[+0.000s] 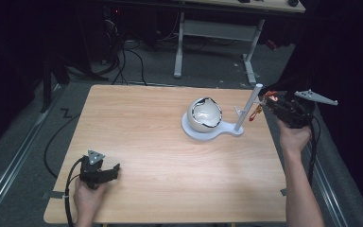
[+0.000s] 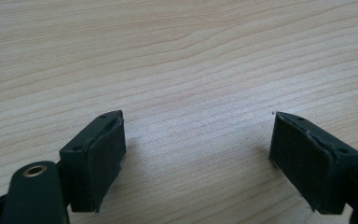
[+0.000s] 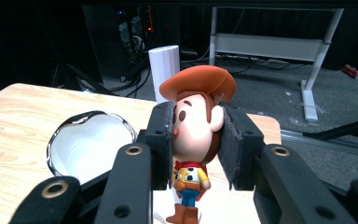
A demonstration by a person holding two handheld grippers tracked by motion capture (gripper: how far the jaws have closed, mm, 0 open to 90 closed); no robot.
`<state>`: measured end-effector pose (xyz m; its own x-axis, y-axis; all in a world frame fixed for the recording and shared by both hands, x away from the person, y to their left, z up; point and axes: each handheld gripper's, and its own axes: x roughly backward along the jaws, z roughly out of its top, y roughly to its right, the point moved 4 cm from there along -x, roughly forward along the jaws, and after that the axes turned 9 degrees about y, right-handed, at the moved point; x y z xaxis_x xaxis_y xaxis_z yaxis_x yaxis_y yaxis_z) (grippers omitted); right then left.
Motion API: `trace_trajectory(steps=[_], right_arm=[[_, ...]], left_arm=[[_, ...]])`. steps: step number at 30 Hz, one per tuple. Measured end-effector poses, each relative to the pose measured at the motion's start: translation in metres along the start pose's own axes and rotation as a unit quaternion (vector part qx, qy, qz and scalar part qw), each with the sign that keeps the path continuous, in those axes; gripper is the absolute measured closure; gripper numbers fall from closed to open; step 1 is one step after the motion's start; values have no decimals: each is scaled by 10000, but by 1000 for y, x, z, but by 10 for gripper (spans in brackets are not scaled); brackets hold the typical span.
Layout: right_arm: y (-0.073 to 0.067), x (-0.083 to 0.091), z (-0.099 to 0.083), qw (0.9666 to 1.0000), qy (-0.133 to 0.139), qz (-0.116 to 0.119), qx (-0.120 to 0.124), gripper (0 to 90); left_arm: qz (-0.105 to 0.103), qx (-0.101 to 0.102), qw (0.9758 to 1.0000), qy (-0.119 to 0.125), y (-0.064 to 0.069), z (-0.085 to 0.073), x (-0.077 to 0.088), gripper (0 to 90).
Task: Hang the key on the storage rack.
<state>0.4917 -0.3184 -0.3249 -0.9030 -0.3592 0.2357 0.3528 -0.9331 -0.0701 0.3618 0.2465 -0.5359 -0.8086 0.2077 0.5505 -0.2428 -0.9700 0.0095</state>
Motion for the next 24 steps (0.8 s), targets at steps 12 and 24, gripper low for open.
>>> trace_trajectory(steps=[12,24], right_arm=[[11,2,-8,9998,-26,-39,-210,674],[20,2,-32,9989,-76,-95,-455,673]], left_arm=[[-9,-19,10000,6,1,0,0,190],[-15,-17,10000,1,0,0,0,190]])
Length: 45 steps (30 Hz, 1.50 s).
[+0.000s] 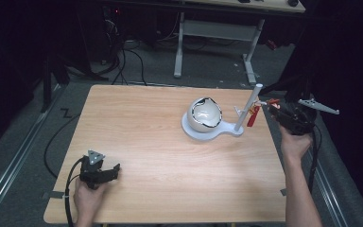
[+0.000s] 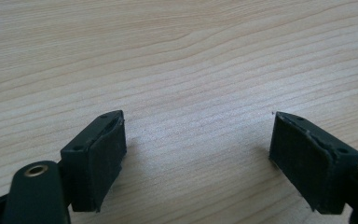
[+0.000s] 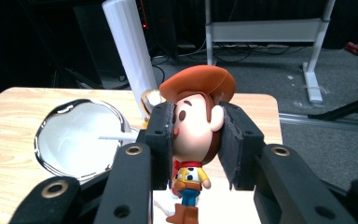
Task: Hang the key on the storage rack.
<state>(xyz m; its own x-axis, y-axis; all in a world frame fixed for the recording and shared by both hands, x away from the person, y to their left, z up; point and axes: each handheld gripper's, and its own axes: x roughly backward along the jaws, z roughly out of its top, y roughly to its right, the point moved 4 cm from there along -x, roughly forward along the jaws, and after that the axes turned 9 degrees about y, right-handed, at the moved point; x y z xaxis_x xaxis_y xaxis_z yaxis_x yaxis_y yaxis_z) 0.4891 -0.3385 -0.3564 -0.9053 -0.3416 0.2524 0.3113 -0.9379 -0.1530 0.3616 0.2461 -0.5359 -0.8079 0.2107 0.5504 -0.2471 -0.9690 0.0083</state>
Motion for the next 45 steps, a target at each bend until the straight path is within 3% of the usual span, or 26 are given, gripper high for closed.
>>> trace_trajectory(steps=[4,15,19,22,31,45], right_arm=[[0,0,-8,10000,23,-24,-36,673],[-3,-1,-24,9996,104,-203,184,672],[-6,-2,-31,9988,87,-303,382,672],[-8,-2,-35,9990,101,-266,339,672],[-26,-4,-43,9973,17,-304,669,672],[-30,-16,-59,9989,-153,-200,390,671]], left_arm=[[-1,0,10000,0,0,0,0,190],[-2,-6,10000,0,0,0,0,191],[-2,-6,10000,1,0,0,0,191],[-1,-8,10000,0,0,0,0,191],[-25,-28,10000,0,1,0,0,192],[-35,-19,10000,8,0,0,0,193]])
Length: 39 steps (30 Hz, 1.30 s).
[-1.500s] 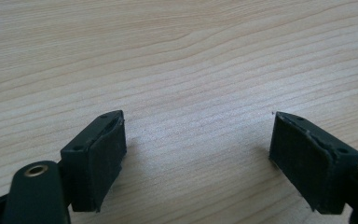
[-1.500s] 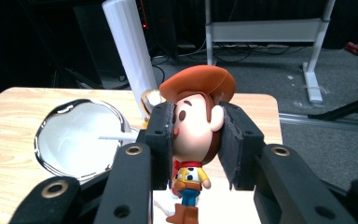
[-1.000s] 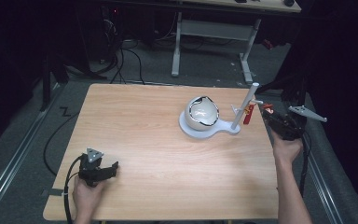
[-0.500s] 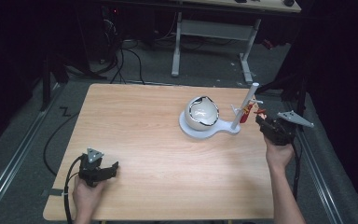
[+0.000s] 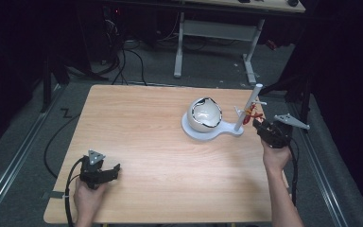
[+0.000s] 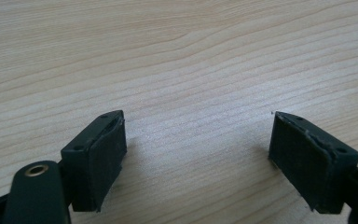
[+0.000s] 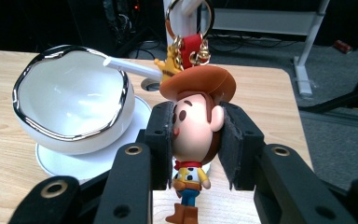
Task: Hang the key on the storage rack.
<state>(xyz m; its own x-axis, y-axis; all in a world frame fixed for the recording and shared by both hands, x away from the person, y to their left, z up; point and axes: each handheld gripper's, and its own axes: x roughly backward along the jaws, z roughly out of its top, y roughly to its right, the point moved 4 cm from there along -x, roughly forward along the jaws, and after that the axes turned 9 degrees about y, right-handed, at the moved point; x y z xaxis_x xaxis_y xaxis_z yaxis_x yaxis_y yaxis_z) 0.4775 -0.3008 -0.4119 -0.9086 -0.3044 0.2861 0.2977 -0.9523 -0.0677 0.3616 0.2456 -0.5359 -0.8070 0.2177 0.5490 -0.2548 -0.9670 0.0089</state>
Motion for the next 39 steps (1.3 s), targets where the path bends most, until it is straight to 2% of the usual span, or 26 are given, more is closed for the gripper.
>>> trace_trajectory(steps=[5,11,15,24,28,33,39], right_arm=[[4,-5,-10,9999,-66,-23,-90,670],[4,-9,-12,9998,-83,37,-163,669],[3,-13,-13,9998,-154,35,-75,668],[-1,-20,-16,9998,-140,70,-111,669],[0,-22,-17,9994,-130,101,-309,668],[-5,-25,-19,9995,-177,99,-251,667],[-4,-27,-19,9990,-324,107,-276,665]], left_arm=[[2,-2,10000,-7,0,0,0,193],[14,9,10000,2,0,0,0,195],[16,8,10000,2,0,0,0,196],[14,19,10000,-1,0,0,0,196],[20,21,10000,-1,0,0,0,196],[21,22,10000,-1,0,0,0,197],[22,23,10000,0,0,0,0,197]])
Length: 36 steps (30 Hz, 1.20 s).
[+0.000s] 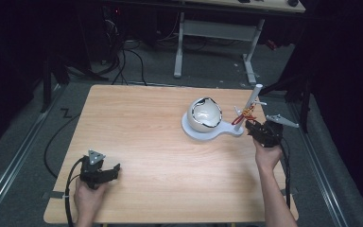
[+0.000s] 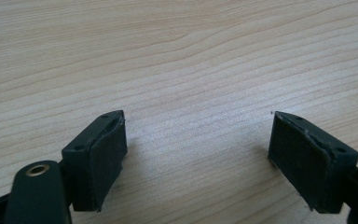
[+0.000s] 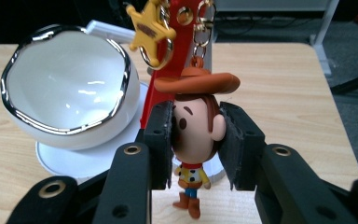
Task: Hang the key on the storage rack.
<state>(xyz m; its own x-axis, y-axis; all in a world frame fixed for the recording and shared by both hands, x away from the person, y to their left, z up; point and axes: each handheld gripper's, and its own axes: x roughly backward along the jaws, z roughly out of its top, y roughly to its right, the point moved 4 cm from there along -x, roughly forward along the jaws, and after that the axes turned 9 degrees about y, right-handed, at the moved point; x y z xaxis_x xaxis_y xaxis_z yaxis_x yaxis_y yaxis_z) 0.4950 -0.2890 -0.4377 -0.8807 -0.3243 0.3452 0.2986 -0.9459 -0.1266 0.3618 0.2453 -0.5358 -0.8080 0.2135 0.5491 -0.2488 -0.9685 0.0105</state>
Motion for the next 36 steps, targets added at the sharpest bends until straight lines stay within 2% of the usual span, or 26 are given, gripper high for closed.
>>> trace_trajectory(steps=[8,12,16,19,21,26,30,36], right_arm=[[4,-2,-1,10000,-60,-62,4,660],[5,-6,-6,9997,-213,-121,7,644],[5,-10,-10,9997,-230,-109,7,634],[6,-9,-11,9997,-211,-91,-31,597],[6,-8,-13,9997,-218,-102,-7,543],[8,-2,-14,9998,-184,-117,34,469],[6,6,-15,9998,-92,-107,120,466],[0,22,-16,9998,68,62,153,471]], left_arm=[[-1,0,10000,-1,0,0,0,196],[0,-2,10000,-1,0,0,0,196],[-1,-1,10000,-2,0,0,0,196],[-1,-1,10000,-2,0,0,0,196],[-1,-1,10000,-2,0,0,0,196],[-1,-2,10000,-2,0,0,0,196],[-1,-1,10000,-1,0,0,0,196],[-2,-1,10000,-1,0,0,0,196]])
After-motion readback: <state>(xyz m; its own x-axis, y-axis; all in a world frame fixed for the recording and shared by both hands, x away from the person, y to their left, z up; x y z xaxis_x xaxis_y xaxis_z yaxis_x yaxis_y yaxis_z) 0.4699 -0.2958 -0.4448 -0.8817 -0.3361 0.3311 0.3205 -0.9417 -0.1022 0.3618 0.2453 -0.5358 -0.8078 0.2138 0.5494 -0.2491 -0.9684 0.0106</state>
